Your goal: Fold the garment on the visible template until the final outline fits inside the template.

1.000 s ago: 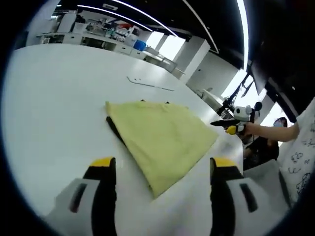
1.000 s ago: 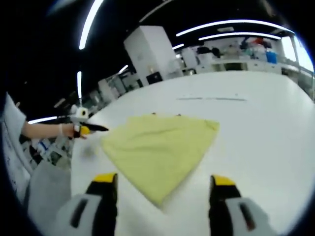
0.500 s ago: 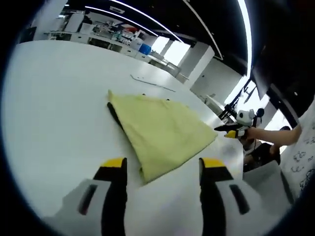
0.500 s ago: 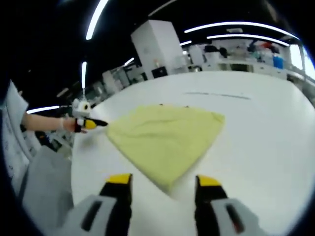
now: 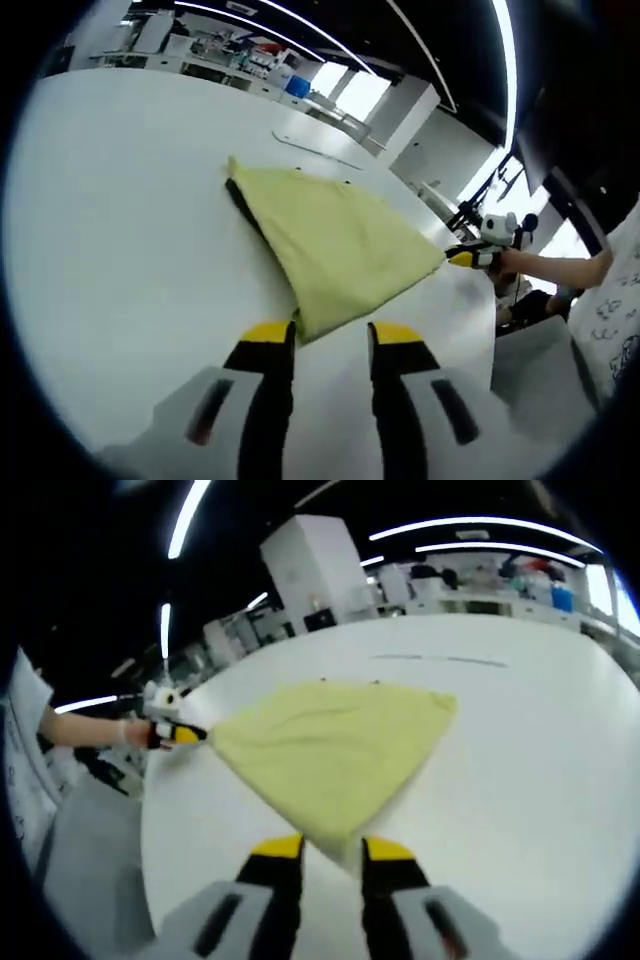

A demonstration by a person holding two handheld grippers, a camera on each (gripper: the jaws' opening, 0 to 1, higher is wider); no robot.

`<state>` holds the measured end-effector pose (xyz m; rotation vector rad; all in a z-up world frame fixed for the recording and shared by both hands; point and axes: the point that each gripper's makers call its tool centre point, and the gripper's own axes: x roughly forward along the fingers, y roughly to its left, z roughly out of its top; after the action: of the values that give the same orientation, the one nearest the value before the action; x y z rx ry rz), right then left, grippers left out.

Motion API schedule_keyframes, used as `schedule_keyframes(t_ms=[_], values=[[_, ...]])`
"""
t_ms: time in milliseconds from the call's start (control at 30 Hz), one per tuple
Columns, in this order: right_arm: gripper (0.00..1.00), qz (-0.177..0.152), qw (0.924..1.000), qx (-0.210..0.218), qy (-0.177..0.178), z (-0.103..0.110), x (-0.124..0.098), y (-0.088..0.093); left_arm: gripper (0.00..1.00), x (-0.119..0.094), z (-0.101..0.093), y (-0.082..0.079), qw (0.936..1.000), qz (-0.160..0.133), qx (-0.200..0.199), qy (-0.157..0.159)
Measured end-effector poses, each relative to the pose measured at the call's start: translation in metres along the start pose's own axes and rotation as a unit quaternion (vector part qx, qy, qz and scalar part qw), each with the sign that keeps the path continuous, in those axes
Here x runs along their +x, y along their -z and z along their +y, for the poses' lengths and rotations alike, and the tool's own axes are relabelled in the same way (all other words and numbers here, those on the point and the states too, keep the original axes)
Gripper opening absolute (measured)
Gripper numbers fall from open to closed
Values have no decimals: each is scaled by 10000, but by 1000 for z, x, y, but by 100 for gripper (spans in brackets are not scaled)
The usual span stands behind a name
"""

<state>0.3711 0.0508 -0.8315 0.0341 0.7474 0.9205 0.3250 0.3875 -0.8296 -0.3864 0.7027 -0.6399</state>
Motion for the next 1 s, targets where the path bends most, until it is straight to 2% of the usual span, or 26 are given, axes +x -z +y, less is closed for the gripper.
schedule_keyframes(t_ms=[100,267,333,500,700,800,1000], values=[[12,29,10000,1,-6,2,1,1,21,0,3,-1,10000,-18,50,-48],[3,19,10000,75,32,2,1,0,9,0,7,-1,9999,-30,80,-132],[0,34,10000,66,63,1,1,1,0,-1,6,-2,9999,-77,-22,-112],[0,58,9999,130,73,2,-3,5,0,-4,8,-2,9998,-143,-74,-152],[0,59,9998,183,47,7,-13,11,0,-14,3,5,9997,-115,-199,-60],[0,78,9997,238,-18,12,-20,19,0,-20,-9,16,9998,5,-209,33],[0,156,9993,316,-133,27,-31,35,0,-29,-25,27,9997,19,-212,78]])
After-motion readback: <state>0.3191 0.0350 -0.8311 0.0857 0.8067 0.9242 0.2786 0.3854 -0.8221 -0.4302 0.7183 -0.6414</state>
